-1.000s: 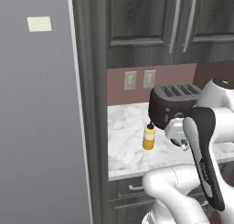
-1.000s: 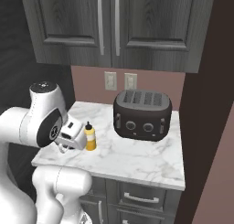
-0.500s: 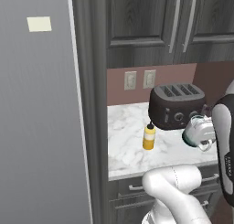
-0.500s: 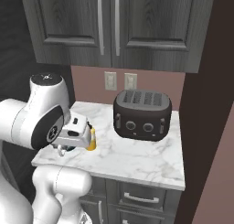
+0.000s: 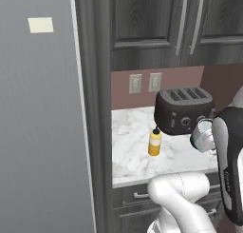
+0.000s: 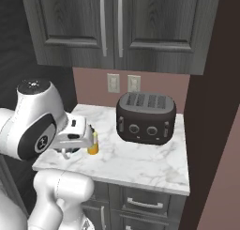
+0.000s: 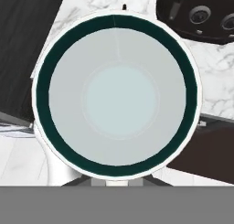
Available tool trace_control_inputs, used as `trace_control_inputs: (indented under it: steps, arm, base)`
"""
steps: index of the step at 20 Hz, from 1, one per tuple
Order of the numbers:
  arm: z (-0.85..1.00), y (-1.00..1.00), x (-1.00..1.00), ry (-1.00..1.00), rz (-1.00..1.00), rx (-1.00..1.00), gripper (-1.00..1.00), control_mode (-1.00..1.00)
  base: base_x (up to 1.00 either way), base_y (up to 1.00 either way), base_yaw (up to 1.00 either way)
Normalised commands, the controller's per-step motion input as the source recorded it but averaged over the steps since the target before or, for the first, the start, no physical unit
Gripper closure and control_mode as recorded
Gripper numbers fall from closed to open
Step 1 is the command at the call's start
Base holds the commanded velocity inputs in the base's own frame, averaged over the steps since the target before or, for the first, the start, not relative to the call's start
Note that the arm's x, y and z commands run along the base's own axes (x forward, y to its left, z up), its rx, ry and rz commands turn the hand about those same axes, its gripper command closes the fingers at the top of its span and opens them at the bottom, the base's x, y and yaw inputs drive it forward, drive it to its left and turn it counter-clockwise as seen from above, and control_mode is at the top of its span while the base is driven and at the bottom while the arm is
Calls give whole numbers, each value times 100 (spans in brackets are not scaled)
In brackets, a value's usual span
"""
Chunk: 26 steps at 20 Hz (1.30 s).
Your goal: Pick the mug from the counter and place it inside the microwave. Then close the microwave.
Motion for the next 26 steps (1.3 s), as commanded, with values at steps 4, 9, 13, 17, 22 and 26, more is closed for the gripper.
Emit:
trace_control_inputs:
  steps: [4,9,13,17,22,26]
  arm:
    - [1,20,-8,-12,-2,-4,100,-100]
    - [9,4,-37,-11,-3,0,100,-100]
    - [14,0,-2,-2,-9,0,100,-100]
    - [17,0,6,0,-13,0,100,-100]
    - [2,0,11,0,-15,0,100,-100]
    - [0,0,2,-1,-7,0,100,-100]
  base:
    - [0,0,0]
    - [0,0,0]
    - [0,0,0]
    - [0,0,0]
    - [0,0,0]
    - [0,0,0]
